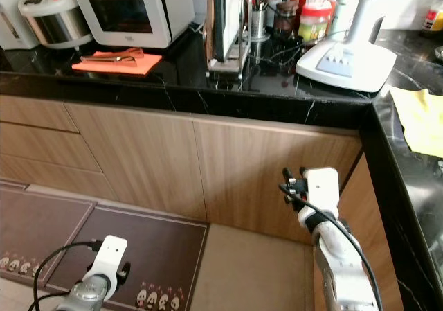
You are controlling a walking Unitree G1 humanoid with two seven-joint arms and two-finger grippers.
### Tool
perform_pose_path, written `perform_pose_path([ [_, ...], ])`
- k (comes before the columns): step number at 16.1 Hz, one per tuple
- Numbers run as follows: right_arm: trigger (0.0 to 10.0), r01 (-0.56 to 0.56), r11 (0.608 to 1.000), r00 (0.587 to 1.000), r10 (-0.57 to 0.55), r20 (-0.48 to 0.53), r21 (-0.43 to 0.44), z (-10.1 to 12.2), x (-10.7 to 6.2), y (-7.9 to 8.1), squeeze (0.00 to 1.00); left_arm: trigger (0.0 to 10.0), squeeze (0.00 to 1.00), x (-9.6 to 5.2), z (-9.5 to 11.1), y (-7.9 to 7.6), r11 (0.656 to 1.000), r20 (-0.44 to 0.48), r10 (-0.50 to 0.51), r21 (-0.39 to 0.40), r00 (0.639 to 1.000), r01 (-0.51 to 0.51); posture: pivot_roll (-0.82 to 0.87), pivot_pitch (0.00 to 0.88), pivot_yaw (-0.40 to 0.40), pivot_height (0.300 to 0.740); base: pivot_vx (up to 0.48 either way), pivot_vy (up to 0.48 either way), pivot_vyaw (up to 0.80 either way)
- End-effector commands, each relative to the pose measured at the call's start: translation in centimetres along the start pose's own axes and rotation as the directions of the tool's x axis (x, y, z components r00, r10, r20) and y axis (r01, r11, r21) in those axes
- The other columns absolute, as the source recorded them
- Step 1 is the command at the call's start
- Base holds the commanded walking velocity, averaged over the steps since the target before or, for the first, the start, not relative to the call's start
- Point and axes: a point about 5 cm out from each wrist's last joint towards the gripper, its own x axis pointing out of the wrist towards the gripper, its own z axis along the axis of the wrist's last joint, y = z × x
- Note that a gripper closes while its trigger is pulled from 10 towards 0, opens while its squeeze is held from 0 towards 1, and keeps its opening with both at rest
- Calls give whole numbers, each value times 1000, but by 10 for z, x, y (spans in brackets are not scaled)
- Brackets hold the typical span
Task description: Kitchen organization
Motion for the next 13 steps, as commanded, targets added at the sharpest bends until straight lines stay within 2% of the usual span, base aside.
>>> perform_pose_path([
  [1, 10000, -18, 999, 998, 20, -54, 40, -20, -4, 3, 0, 10000, 0, 0, 2, 4, 1000, 6, 15, 18, 1000, -15, -175, 0, 79, 740, 0, 0, 0],
  [4, 10000, -7, 993, 984, 27, -175, 116, -61, -13, 8, 0, 10000, 0, 1, 3, 3, 1000, 10, 16, 18, 1000, -16, -175, 0, 79, 740, 0, 0, 0],
  [5, 10000, -7, 993, 984, 27, -175, 116, -61, -13, 8, 0, 10000, 0, 1, 3, 3, 1000, 10, 16, 18, 1000, -16, -175, 0, 79, 740, 0, 0, 0],
  [7, 10000, -5, 994, 965, 35, -258, 113, -84, -19, 13, 0, 10000, 0, 1, 3, 3, 1000, 8, 16, 19, 1000, -16, -174, 0, 80, 740, 0, 0, 0],
  [8, 10000, -8, 994, 944, 44, -326, 110, -102, -25, 18, 0, 10000, 0, 1, 2, 3, 1000, 2, 9, 20, 1000, -9, -175, 0, 77, 740, 0, 0, 0],
  [9, 10000, -30, 997, 903, 58, -425, 73, -123, -36, 24, 0, 10000, 0, 0, 1, 1, 1000, -3, 4, 18, 1000, -4, -168, 0, 75, 740, 0, 0, 0],
  [10, 10000, -23, 994, 872, 72, -485, 107, -139, -46, 31, 0, 10000, 0, 0, 0, 1, 1000, -6, 5, 11, 1000, -5, -164, 0, 74, 740, 0, 0, 0],
  [13, 10000, -5, 989, 844, 85, -530, 151, -152, -55, 42, 0, 10000, 0, -1, -5, 1, 1000, -23, -4, 13, 1000, 4, -165, 0, 75, 740, 0, 0, 0],
])
